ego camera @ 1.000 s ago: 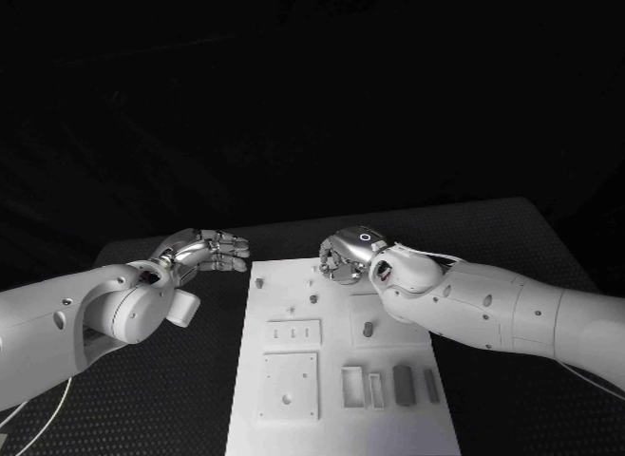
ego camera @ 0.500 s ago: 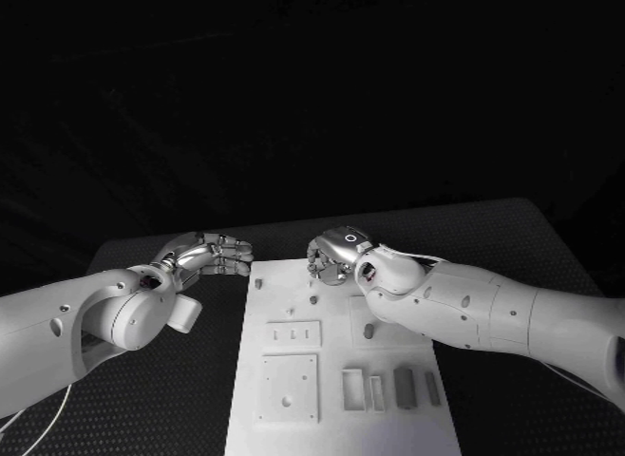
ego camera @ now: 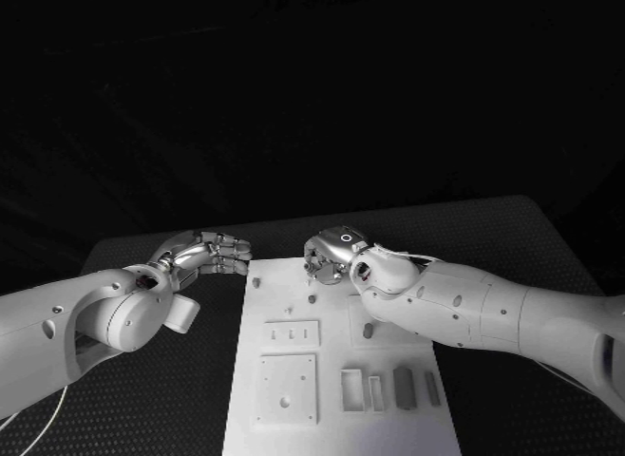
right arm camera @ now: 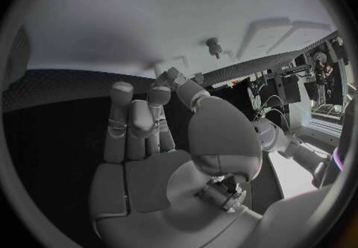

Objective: Assemble the parts on the task board

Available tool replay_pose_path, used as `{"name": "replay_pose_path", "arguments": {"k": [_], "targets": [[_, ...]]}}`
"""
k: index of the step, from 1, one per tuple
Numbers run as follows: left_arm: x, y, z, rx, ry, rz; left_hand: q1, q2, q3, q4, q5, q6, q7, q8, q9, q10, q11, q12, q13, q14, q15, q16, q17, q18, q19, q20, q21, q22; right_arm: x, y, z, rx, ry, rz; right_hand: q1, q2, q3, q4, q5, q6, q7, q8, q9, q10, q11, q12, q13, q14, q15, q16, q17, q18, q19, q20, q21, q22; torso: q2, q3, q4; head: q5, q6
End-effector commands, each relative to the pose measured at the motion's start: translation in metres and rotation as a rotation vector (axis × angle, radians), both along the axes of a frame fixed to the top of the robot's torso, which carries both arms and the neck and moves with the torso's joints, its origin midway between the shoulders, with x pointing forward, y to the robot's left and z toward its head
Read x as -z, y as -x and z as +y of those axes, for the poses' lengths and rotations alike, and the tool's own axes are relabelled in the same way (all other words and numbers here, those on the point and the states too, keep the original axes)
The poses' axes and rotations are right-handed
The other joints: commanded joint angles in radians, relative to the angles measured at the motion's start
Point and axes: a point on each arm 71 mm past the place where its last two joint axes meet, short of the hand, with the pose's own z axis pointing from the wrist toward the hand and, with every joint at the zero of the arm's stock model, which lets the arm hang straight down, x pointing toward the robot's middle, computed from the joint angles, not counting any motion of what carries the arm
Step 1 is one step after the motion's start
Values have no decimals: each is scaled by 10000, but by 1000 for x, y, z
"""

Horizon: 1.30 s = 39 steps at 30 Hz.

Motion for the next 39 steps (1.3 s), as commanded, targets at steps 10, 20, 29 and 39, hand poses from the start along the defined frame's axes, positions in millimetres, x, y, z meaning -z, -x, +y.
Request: {"name": "replay_pose_path", "arguments": {"k": [10,20,29,39], "targets": [[-2,-1,1,-23,19,-172,-72,-30,-35,-28,-36,-52,107,-39,20,27,69,-45,-14,88,12,-45,18,-51,39,-66,-69,-15,0,0,-2,38,136,-131,-12,-35,95,0,59,97,82,-8,8,63,16,-70,19,1,-48,49,2,142,34,-13,44,211,59,37,727,-41,-59],[-2,-1,1,-50,8,-164,-76,-32,-36,-27,-37,-52,107,-43,22,30,70,-52,-15,90,12,-51,24,-54,42,-67,-73,-14,0,1,-1,-19,107,-63,1,-38,112,-6,58,98,82,-16,10,74,16,-80,23,9,-47,57,13,142,36,-15,48,212,83,42,738,-32,-65],[-2,-1,0,-17,17,-163,-80,-34,-37,-25,-37,-53,108,-46,24,32,70,-58,-16,91,12,-57,28,-56,43,-68,-77,-14,2,-1,0,40,90,219,-45,-115,122,2,57,-53,129,-136,-26,95,58,-126,37,-2,-15,51,-13,142,24,-12,49,208,102,22,755,-48,-43],[-2,-1,1,-36,9,-157,-79,-37,-37,-27,-37,-57,111,-52,25,33,71,-64,-17,91,12,-61,32,-57,44,-69,-80,-14,2,-4,-2,290,-75,315,-369,-668,163,127,60,-1161,470,-842,-345,50,373,-277,98,-19,274,-11,-79,142,18,-26,-28,163,123,29,760,-43,-59]]}}
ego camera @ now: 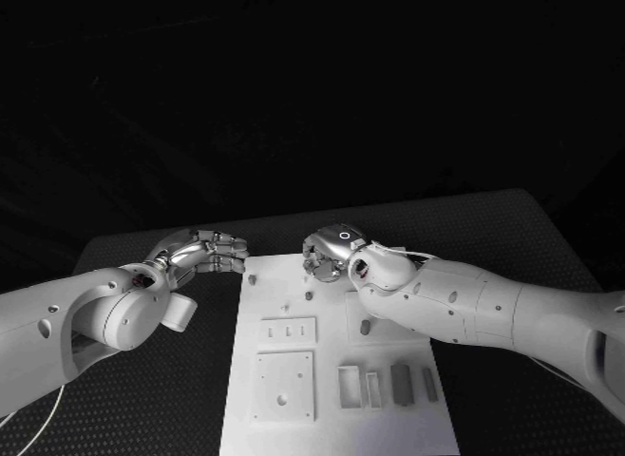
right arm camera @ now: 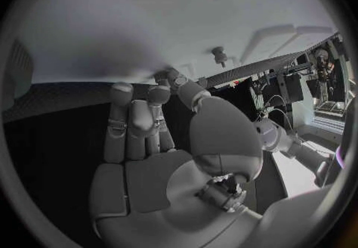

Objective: Assemble the parts on the task board

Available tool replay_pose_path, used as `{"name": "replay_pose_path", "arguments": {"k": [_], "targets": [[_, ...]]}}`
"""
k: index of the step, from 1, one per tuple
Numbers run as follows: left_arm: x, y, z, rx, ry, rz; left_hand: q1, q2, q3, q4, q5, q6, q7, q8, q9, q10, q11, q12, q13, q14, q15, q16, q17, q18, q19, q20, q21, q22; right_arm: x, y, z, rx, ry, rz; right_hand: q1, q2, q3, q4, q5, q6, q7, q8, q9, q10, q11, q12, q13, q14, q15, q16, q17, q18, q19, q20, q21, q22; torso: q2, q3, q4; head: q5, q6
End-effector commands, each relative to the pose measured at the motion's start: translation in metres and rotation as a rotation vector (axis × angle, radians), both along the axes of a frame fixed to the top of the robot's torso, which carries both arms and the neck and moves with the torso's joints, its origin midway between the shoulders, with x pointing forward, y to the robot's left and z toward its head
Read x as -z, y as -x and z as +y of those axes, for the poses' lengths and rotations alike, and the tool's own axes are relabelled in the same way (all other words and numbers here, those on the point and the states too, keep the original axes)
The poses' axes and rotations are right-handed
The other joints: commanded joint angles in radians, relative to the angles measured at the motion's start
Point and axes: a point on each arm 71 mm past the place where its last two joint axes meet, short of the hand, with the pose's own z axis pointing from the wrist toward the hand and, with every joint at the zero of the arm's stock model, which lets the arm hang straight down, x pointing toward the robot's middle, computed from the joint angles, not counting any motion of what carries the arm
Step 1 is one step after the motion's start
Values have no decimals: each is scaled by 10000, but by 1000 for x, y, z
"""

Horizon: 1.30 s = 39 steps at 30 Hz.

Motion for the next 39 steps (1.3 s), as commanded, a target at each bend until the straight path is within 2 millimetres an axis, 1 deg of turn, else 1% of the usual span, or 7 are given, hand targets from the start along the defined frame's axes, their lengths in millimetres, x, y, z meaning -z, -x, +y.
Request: {"name": "replay_pose_path", "arguments": {"k": [1,7,16,25,31,36,39], "targets": [[-2,0,-1,18,27,-143,-79,-37,-37,-27,-37,-57,111,-52,10,33,71,-64,-11,92,12,-62,11,-2,6,-32,-41,-14,1,-1,-3,156,-66,157,-38,-136,24,76,6,-204,76,-108,-50,-21,95,-48,21,-1,90,-13,-20,144,39,-51,-32,161,13,2,819,5,-13],[-2,0,1,-32,13,-142,-77,-42,-37,-30,-37,-61,112,-57,10,32,72,-70,-12,92,12,-66,14,-3,7,-32,-44,-14,0,0,-5,184,-196,116,-134,-349,135,223,5,-529,181,-289,-130,-86,194,-76,80,-10,185,-33,-38,144,65,-81,-86,144,8,4,807,5,-11],[-2,-1,5,-128,-8,-165,-74,-48,-36,-33,-37,-65,113,-62,12,32,73,-77,-14,93,11,-71,18,-4,8,-34,-47,-14,-7,6,-20,146,-756,-59,-136,-382,180,273,3,-535,190,-288,-129,-84,204,-68,108,-2,197,-25,-38,144,86,-91,-92,147,9,22,785,-18,52],[-3,-3,15,-443,-47,-178,-74,-51,-35,-34,-36,-63,117,-65,14,34,74,-84,-15,95,11,-76,24,-5,10,-34,-52,-14,-50,10,-64,636,-1575,-149,-200,-561,212,398,3,-414,169,-207,-90,-17,186,25,213,50,184,69,-3,144,163,-114,-58,181,-4,42,711,-91,237],[-3,-5,18,-491,-45,-249,-77,-60,-37,-33,-37,-55,126,-64,19,29,77,-94,-18,97,11,-81,29,-7,12,-35,-56,-14,-53,17,-87,629,-1929,594,-103,-697,252,335,1,-359,153,-163,-63,-80,171,19,258,27,171,55,-18,144,116,-110,-81,189,-36,81,602,-62,294],[-3,-5,18,-475,-37,-256,-76,-60,-37,-34,-37,-51,125,-63,20,31,77,-96,-18,98,10,-83,31,-7,13,-35,-57,-13,-50,17,-102,706,-1803,1265,-76,-748,228,226,0,-378,117,-149,-49,-451,141,104,477,-26,138,-33,-78,144,15,-69,-136,192,-49,123,591,-101,305],[-3,-5,19,-484,-40,-253,-76,-60,-36,-34,-37,-49,126,-62,21,32,77,-97,-18,98,10,-85,32,-7,13,-35,-58,-13,-46,15,-112,834,-1395,1569,-85,-759,174,193,6,-266,102,-60,0,-545,134,812,1061,52,133,86,-38,144,89,-90,-60,224,-43,111,599,-126,309]]}}
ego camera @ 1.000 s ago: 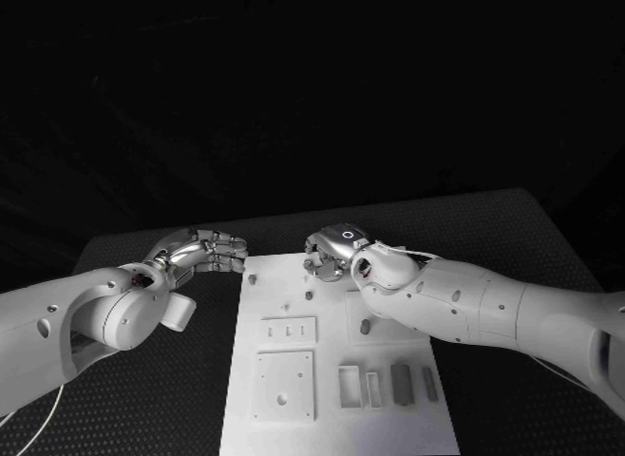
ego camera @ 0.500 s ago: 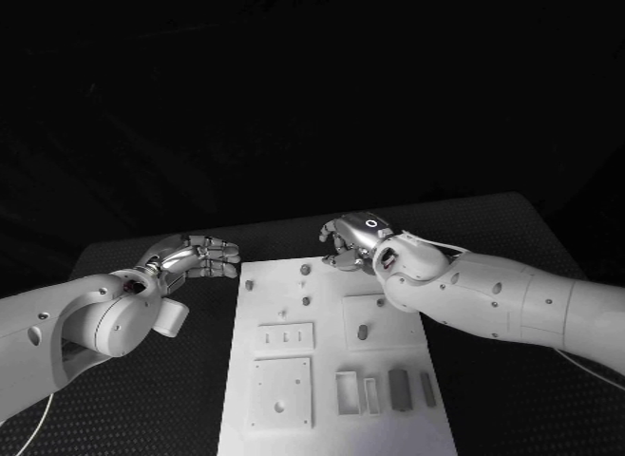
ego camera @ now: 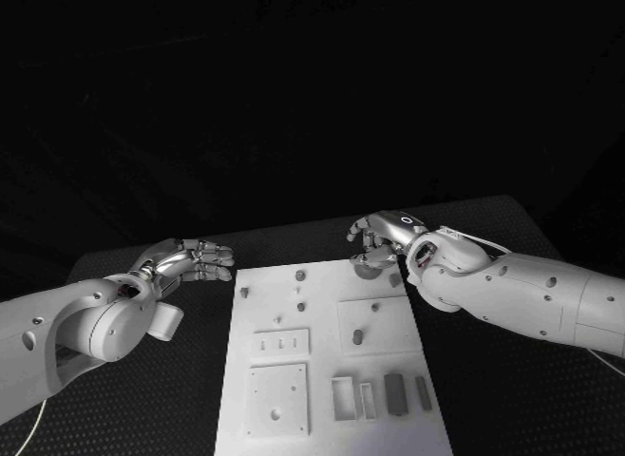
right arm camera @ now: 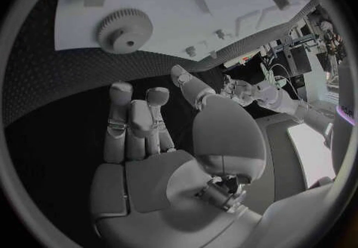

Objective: Assemble the parts on the task board

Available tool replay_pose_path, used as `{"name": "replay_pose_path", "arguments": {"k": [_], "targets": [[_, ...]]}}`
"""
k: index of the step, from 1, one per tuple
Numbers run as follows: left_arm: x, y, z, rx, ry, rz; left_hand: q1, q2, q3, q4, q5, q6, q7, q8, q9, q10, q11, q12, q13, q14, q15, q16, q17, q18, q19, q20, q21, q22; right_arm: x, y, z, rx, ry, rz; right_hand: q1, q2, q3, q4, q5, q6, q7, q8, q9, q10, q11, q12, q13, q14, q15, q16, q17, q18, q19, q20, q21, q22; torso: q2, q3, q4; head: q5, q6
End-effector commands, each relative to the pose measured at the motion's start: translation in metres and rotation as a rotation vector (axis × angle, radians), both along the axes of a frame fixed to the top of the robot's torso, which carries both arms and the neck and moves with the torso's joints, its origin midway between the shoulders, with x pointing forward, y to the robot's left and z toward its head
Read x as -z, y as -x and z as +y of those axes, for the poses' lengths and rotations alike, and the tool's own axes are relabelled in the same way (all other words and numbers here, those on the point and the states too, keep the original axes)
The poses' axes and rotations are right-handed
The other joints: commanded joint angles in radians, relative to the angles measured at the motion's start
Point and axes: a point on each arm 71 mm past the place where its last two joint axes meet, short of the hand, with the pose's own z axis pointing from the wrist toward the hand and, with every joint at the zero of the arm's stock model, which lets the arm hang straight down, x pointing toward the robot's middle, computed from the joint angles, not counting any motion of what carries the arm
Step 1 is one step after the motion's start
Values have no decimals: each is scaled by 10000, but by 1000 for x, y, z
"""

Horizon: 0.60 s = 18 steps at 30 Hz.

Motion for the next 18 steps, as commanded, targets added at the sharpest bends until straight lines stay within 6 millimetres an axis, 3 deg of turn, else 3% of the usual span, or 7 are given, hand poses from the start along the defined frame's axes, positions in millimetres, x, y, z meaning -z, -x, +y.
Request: {"name": "replay_pose_path", "arguments": {"k": [1,9,18], "targets": [[-2,0,-1,36,89,-161,-75,-60,-36,-34,-37,-48,126,-62,14,-3,42,-57,-9,63,-25,-47,14,-6,14,-36,-58,-13,8,0,-5,-328,390,1022,-35,-132,-4,-64,8,171,22,87,43,-31,18,631,475,24,19,104,43,156,0,-35,58,218,-1,13,804,-33,4],[-2,-1,2,-5,77,-167,-72,-59,-34,-36,-37,-41,126,-61,17,1,41,-60,-9,64,-25,-50,18,-6,16,-37,-60,-13,12,-3,-20,-62,860,1284,-110,-324,77,176,3,106,150,91,101,-375,140,2009,1355,301,133,570,710,156,102,-155,269,232,11,3,788,-50,-30],[-2,-2,1,8,73,-163,-72,-55,-33,-35,-37,-38,127,-62,20,6,40,-62,-9,66,-25,-54,22,-7,19,-37,-62,-13,16,-6,-26,116,1015,1332,-123,-316,104,260,3,16,190,51,98,-320,179,2422,1515,368,175,709,912,156,115,-190,347,233,21,-6,805,-60,-68]]}}
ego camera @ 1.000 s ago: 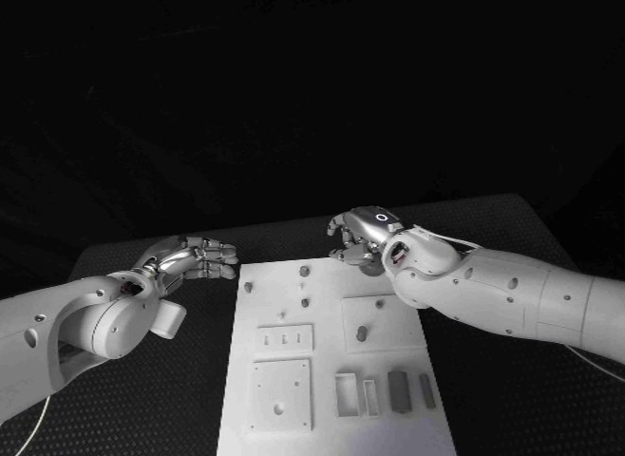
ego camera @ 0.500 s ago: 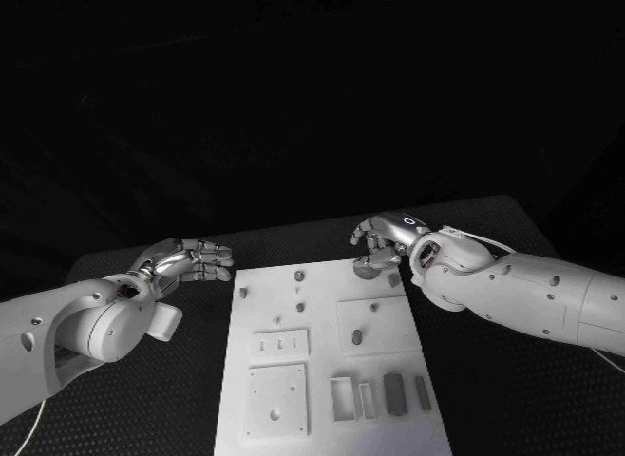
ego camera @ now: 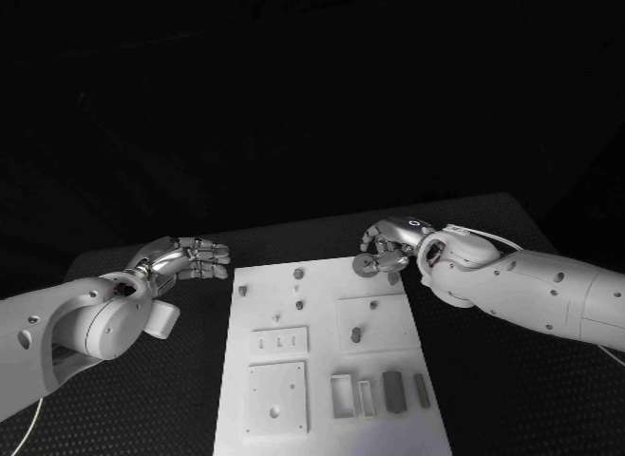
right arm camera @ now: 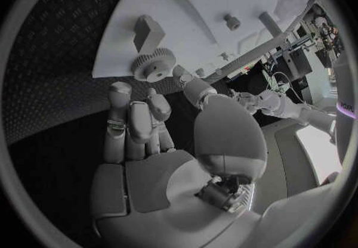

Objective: Assemble the parts on the task board

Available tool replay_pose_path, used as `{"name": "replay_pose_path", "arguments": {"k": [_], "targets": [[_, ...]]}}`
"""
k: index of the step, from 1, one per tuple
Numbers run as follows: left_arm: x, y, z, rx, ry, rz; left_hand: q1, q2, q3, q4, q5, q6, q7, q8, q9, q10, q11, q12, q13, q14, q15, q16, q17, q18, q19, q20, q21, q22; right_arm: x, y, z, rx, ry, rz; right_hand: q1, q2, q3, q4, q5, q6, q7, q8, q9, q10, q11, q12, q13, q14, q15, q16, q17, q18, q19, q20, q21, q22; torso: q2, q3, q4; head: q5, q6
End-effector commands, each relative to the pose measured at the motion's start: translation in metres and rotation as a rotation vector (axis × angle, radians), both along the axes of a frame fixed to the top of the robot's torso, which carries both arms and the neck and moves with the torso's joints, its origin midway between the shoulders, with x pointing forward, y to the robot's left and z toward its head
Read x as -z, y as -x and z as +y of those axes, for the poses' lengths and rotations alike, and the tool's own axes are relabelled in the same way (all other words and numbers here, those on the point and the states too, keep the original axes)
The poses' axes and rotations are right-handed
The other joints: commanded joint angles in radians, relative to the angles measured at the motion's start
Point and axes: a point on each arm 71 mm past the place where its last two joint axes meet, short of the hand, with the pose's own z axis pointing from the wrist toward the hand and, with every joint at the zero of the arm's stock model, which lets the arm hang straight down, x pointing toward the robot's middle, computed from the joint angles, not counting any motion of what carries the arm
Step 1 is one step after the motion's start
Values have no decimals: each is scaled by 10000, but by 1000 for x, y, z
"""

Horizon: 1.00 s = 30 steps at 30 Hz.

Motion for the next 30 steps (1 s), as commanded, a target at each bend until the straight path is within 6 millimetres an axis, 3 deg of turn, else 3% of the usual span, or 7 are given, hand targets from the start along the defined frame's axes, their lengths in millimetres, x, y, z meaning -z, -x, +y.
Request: {"name": "replay_pose_path", "arguments": {"k": [1,6,18,23,30], "targets": [[-2,-1,-2,88,91,-127,-73,-55,-34,-35,-38,-38,127,-62,12,6,41,-63,-11,67,-26,-54,14,-7,19,-38,-63,-12,3,0,-1,-129,235,166,-19,-94,23,70,3,-68,11,-60,8,-176,180,100,16,84,-3,48,20,306,73,-153,68,233,7,-11,807,-10,-14],[-2,-1,-2,85,90,-130,-74,-54,-34,-35,-38,-38,128,-64,13,8,41,-66,-11,68,-26,-57,17,-8,20,-38,-65,-12,5,-4,-4,-19,299,184,-25,-54,32,96,4,-90,22,-70,5,-173,191,163,26,84,9,68,35,306,70,-159,87,232,2,-13,818,-64,-15],[-2,-1,-1,72,79,-108,-78,-50,-35,-32,-39,-40,131,-70,15,9,42,-75,-13,70,-26,-63,23,-10,24,-38,-69,-11,14,-3,-5,-82,394,511,-30,46,35,127,2,0,11,-14,32,-128,184,317,44,106,7,124,101,306,61,-167,136,235,-1,0,795,-17,-97],[-1,-1,-1,66,76,-106,-79,-50,-36,-32,-39,-41,132,-72,16,8,43,-78,-13,71,-26,-66,25,-10,24,-39,-71,-11,15,-3,-6,-50,420,545,-23,98,33,120,2,46,-1,13,45,-125,174,351,34,99,-2,134,94,306,50,-166,154,235,-2,-13,805,-18,-111],[-1,-1,-1,55,71,-103,-81,-50,-36,-32,-39,-42,133,-75,17,7,44,-84,-15,72,-26,-69,29,-11,26,-39,-73,-11,20,-3,-7,-54,560,790,-5,340,25,71,0,165,-49,84,80,-129,129,418,-14,96,-44,161,108,306,16,-160,201,233,-1,-8,812,-44,-132]]}}
